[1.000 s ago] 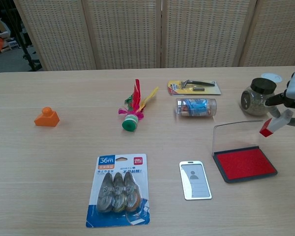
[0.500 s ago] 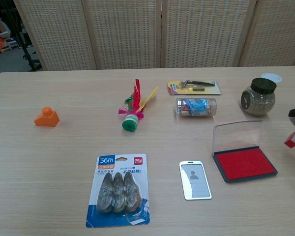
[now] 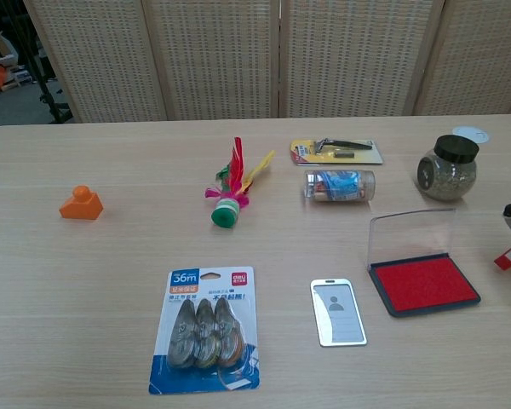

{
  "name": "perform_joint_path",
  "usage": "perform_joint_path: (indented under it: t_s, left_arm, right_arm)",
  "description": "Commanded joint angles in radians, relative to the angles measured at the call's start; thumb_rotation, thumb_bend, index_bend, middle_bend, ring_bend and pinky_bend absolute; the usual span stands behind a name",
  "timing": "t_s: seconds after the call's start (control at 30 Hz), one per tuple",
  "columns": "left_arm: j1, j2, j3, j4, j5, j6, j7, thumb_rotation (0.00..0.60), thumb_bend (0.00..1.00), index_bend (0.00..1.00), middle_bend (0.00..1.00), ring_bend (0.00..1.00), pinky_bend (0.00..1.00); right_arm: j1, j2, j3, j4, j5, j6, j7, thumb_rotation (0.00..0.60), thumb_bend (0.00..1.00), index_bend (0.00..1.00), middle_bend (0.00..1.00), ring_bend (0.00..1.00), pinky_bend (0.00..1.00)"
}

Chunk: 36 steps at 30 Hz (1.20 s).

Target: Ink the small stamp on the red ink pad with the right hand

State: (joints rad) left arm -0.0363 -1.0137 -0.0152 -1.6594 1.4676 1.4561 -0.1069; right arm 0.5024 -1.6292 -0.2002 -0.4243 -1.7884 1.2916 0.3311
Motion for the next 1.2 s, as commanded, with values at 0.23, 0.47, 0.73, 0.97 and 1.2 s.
perform_joint_path:
  t_s: [0.23,0.47,0.73,0.97,1.2]
  left_arm:
    - [0.000,-0.001,0.001,-0.001,-0.001,0.000,0.005,0.600,0.00,0.00,0.00,0.00,0.00]
    - [-0.001,-0.001,0.000,-0.001,-0.002,-0.001,0.004,0.600,0.00,0.00,0.00,0.00,0.00]
    - [-0.001,-0.001,0.000,-0.001,-0.002,0.000,0.003,0.600,0.00,0.00,0.00,0.00,0.00]
    - [0.000,0.001,0.000,-0.001,-0.003,0.000,-0.002,0.600,0.00,0.00,0.00,0.00,0.00]
    - [0.000,0.002,0.000,0.000,-0.001,0.001,-0.005,0.600,0.00,0.00,0.00,0.00,0.00]
  right_arm:
    - [0.005,0.010,-0.006,-0.021,0.001,-0.033,0.002,0.600,0.75,0.57,0.94,1.00,1.00]
    - [0.008,0.017,-0.003,-0.045,0.009,-0.059,-0.013,0.600,0.73,0.57,0.94,1.00,1.00]
    - [0.009,0.025,0.001,-0.064,0.015,-0.074,-0.021,0.600,0.72,0.52,0.94,1.00,1.00]
    - [0.010,0.031,-0.001,-0.076,0.013,-0.078,-0.026,0.600,0.72,0.47,0.94,1.00,1.00]
    - [0.010,0.032,-0.003,-0.079,0.009,-0.074,-0.030,0.600,0.72,0.47,0.94,1.00,1.00]
